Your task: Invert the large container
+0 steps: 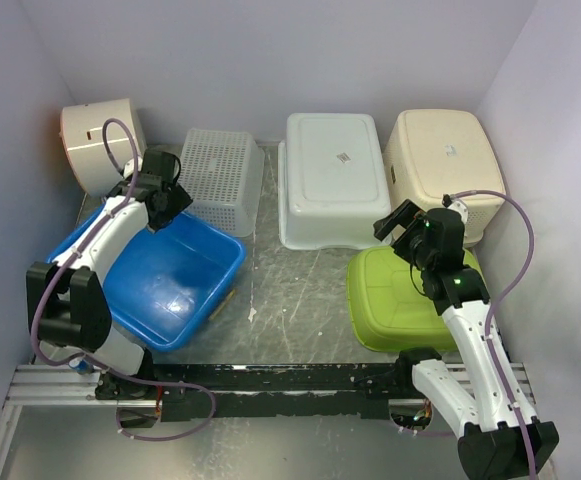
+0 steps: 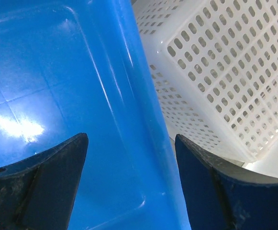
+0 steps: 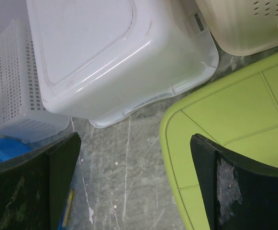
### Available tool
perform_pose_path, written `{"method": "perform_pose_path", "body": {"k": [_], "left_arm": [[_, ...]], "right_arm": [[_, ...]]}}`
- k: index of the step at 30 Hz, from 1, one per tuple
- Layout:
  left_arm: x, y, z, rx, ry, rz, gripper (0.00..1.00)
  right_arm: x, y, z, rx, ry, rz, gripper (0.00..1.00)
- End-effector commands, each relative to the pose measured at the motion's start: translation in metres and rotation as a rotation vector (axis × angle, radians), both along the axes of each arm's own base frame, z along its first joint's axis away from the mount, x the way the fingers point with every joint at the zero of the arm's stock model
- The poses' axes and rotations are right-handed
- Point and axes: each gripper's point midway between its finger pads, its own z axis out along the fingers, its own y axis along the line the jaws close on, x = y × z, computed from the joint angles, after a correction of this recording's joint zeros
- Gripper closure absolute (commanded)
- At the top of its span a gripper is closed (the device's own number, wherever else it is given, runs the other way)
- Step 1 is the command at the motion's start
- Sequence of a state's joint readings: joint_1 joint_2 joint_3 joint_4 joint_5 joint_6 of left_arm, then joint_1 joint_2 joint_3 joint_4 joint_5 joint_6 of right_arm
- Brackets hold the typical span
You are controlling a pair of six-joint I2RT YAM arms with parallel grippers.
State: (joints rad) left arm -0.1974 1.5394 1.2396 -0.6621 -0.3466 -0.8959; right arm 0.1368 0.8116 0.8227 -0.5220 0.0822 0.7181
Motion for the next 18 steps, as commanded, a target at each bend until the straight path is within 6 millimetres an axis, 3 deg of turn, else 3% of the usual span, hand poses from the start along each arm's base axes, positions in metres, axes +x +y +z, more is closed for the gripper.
{"method": "perform_pose_path", "body": {"k": [1, 5, 9, 15, 18], "left_arm": [[0.014, 0.004, -0.005, 0.021, -0.031, 0.054, 0.17], [0.013, 0.005, -0.025, 0.035, 0.044, 0.077, 0.29], [0.012, 0.001, -0.032, 0.017, 0.051, 0.058, 0.37], [0.003, 0.010, -0.011, 0.039, 0.017, 0.085, 0.68], [-0.001, 0.010, 0.003, 0.034, -0.001, 0.084, 0.75]], "right_arm": [[-0.002, 0.000, -0.003, -0.001, 0.003, 0.001, 0.00], [-0.005, -0.001, -0.004, -0.005, 0.002, -0.001, 0.00], [-0.005, -0.001, -0.004, -0.008, 0.002, 0.003, 0.00], [-0.003, -0.001, -0.005, -0.018, 0.007, 0.008, 0.00], [-0.002, 0.000, -0.007, -0.016, 0.008, 0.011, 0.00]]}}
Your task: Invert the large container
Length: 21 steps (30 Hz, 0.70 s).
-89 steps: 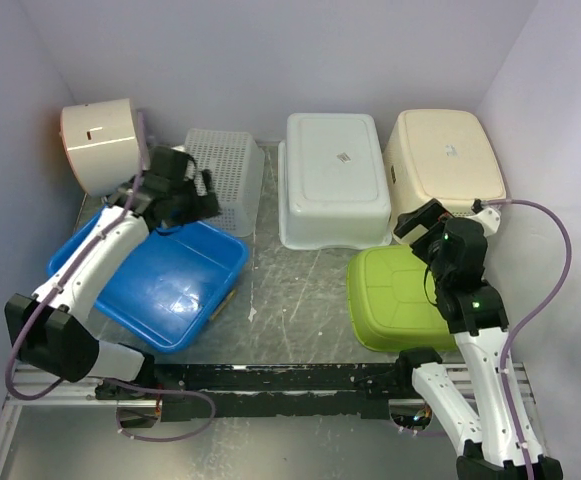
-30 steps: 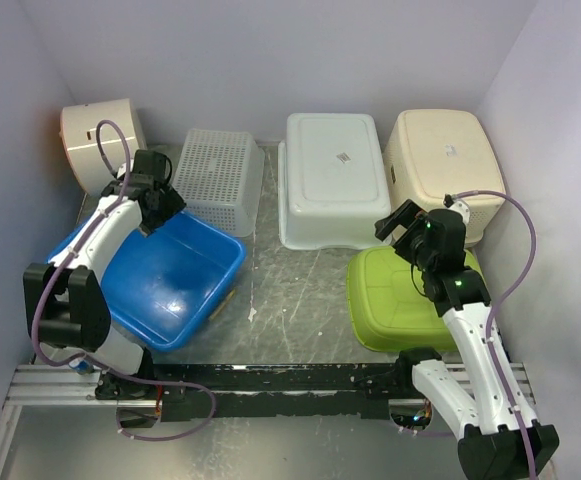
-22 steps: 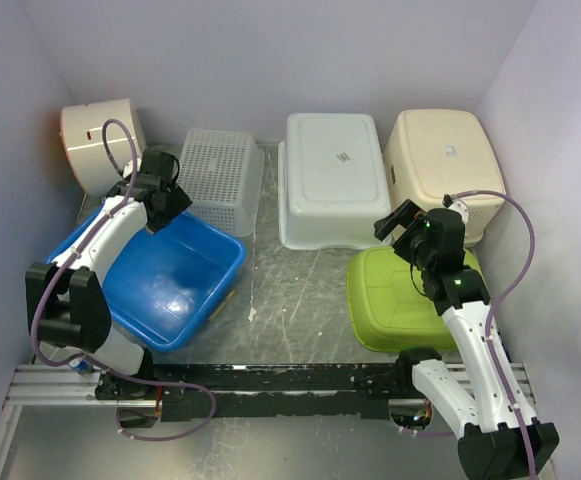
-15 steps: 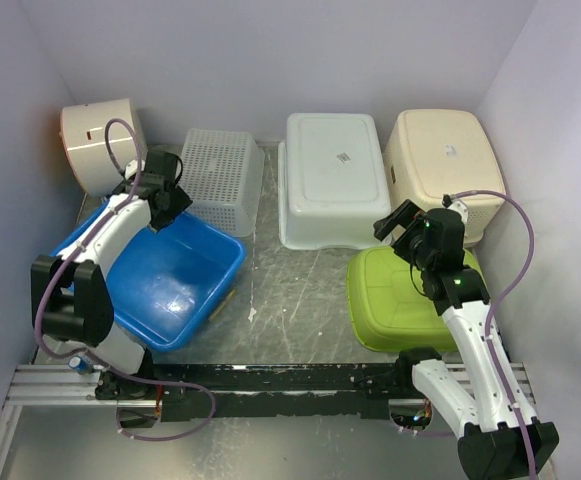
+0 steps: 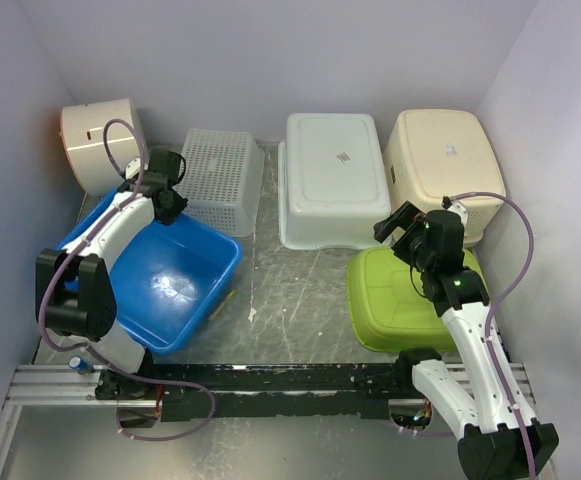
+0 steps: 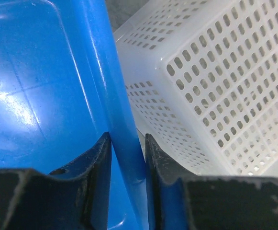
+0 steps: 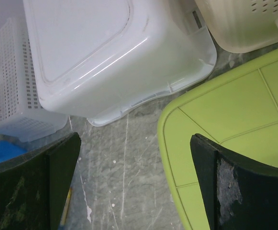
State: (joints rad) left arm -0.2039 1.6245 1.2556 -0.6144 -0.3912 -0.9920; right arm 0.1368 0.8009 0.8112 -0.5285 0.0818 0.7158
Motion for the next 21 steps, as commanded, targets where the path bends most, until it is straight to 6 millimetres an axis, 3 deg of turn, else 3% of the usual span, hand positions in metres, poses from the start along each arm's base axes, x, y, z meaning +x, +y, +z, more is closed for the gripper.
{"method": "perform_pose_path", "body": {"k": [1, 6, 16, 21], "left_arm": [[-0.022, 0.012, 0.028, 0.049, 0.004, -0.007, 0.75], [-0.044, 0.016, 0.066, 0.034, -0.043, 0.004, 0.93], [-0.086, 0.018, 0.192, -0.048, -0.392, -0.041, 0.93], [-0.097, 0.002, 0.252, -0.088, -0.646, -0.187, 0.93]], "right_arm": [[0.002, 0.001, -0.004, -0.010, -0.001, 0.011, 0.00], [0.006, 0.005, -0.007, 0.002, 0.010, 0.024, 0.00], [0.017, 0.019, -0.003, 0.044, -0.004, 0.078, 0.00], [0.019, 0.021, -0.003, 0.050, -0.002, 0.089, 0.00]]}}
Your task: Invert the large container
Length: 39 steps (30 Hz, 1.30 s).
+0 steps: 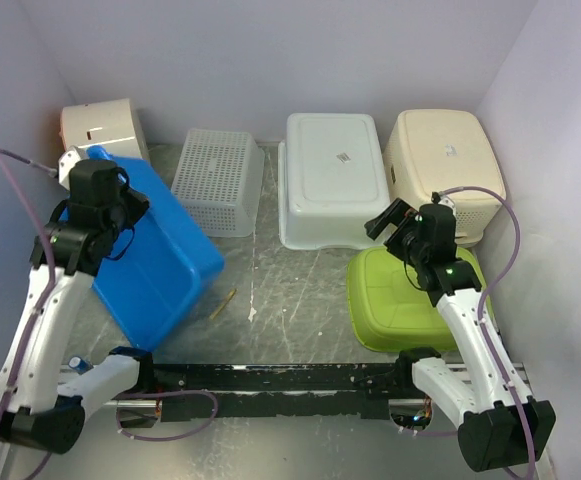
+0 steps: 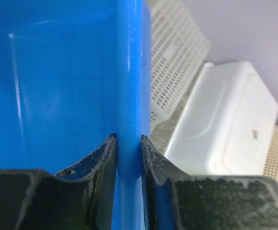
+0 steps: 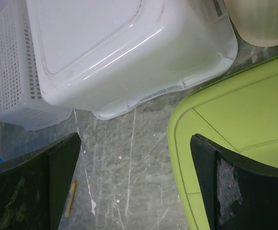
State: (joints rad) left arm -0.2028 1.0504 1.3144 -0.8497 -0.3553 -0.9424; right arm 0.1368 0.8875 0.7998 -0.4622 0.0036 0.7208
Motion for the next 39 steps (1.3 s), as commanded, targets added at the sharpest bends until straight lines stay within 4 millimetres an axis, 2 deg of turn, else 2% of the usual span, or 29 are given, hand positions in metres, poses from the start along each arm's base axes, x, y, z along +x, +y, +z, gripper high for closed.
{"method": "perform_pose_path", "body": {"k": [1, 3, 6, 12, 14, 17, 21, 24, 26, 28, 32, 37, 39], "left_arm": [[-0.002, -0.018, 0.082, -0.003, -0.334, -0.155, 0.93], [-0.006, -0.025, 0.098, 0.004, -0.428, -0.215, 0.93], [-0.012, -0.030, 0.109, -0.017, -0.498, -0.242, 0.93], [-0.017, -0.046, 0.115, -0.095, -0.575, -0.309, 0.93], [-0.018, -0.052, 0.114, -0.137, -0.610, -0.330, 0.93], [-0.018, -0.060, 0.117, -0.169, -0.655, -0.368, 0.93], [-0.015, -0.061, 0.121, -0.169, -0.645, -0.368, 0.93], [-0.016, -0.059, 0.122, -0.169, -0.648, -0.357, 0.93], [-0.016, -0.057, 0.120, -0.168, -0.643, -0.345, 0.93], [-0.016, -0.054, 0.117, -0.166, -0.632, -0.331, 0.93], [-0.019, -0.049, 0.113, -0.164, -0.628, -0.303, 0.93], [-0.020, -0.045, 0.108, -0.166, -0.615, -0.276, 0.93], [-0.020, -0.043, 0.108, -0.167, -0.611, -0.267, 0.93]], "right_arm": [[0.005, 0.006, 0.011, 0.019, -0.036, 0.022, 0.00], [0.005, 0.009, 0.014, 0.037, -0.038, 0.027, 0.00], [0.005, 0.011, 0.020, 0.053, -0.053, 0.034, 0.00], [0.005, 0.008, 0.022, 0.040, -0.064, 0.027, 0.00], [0.005, 0.014, 0.023, 0.053, -0.068, 0.057, 0.00], [0.002, 0.056, 0.039, 0.125, -0.156, 0.324, 0.01], [-0.021, 0.122, 0.054, 0.262, -0.271, 0.665, 0.06], [-0.043, 0.177, 0.056, 0.227, -0.343, 0.837, 0.05], [-0.068, 0.219, 0.063, 0.210, -0.383, 0.983, 0.04], [-0.088, 0.252, 0.069, 0.204, -0.402, 1.098, 0.05], [-0.104, 0.295, 0.094, 0.165, -0.467, 1.135, 0.07], [-0.097, 0.326, 0.136, 0.156, -0.533, 1.030, 0.12], [-0.093, 0.338, 0.143, 0.119, -0.530, 0.997, 0.14]]}}
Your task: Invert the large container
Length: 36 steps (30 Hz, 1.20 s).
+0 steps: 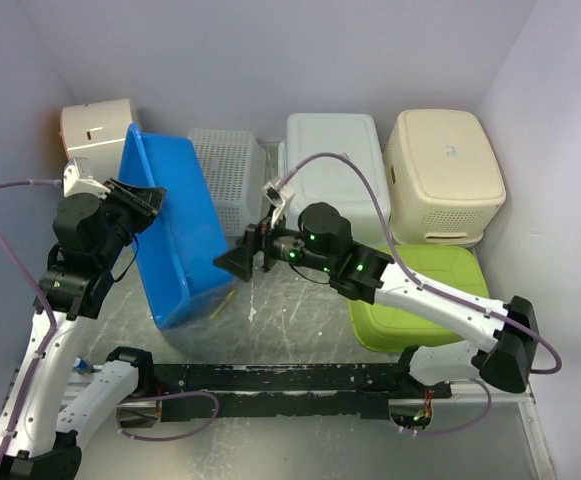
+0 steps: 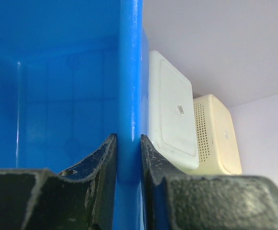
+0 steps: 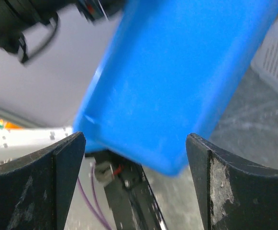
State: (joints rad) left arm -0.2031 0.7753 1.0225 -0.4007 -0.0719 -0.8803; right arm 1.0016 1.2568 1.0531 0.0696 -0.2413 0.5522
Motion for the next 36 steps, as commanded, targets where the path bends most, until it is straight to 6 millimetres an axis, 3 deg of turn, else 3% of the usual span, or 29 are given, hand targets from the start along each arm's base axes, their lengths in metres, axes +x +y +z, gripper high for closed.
{"method": "perform_pose_path", "body": {"k": [1, 4, 10, 19, 25, 29, 31, 36], "left_arm": [[-0.006, 0.004, 0.062, -0.072, -0.204, 0.026, 0.93], [-0.006, 0.007, 0.060, -0.070, -0.197, 0.039, 0.93], [-0.006, 0.006, 0.058, -0.082, -0.200, 0.037, 0.93], [-0.007, 0.008, 0.056, -0.071, -0.204, 0.043, 0.93], [-0.008, 0.010, 0.057, -0.077, -0.216, 0.053, 0.93], [-0.011, 0.014, 0.058, -0.081, -0.226, 0.071, 0.93], [-0.013, 0.016, 0.061, -0.078, -0.237, 0.083, 0.93], [-0.018, 0.021, 0.066, -0.074, -0.264, 0.103, 0.93]], "right_arm": [[0.025, 0.021, 0.033, -0.004, -0.088, -0.162, 0.14], [0.024, 0.043, 0.036, -0.049, -0.101, -0.169, 0.15], [0.016, 0.077, 0.026, -0.169, -0.137, -0.185, 0.24], [-0.008, 0.094, 0.031, -0.201, -0.215, -0.160, 0.51], [-0.010, 0.109, 0.028, -0.278, -0.251, -0.180, 0.62], [-0.004, 0.111, 0.020, -0.333, -0.253, -0.218, 0.76], [0.002, 0.107, 0.020, -0.353, -0.255, -0.256, 0.77], [0.008, 0.100, 0.020, -0.375, -0.275, -0.317, 0.63]]}}
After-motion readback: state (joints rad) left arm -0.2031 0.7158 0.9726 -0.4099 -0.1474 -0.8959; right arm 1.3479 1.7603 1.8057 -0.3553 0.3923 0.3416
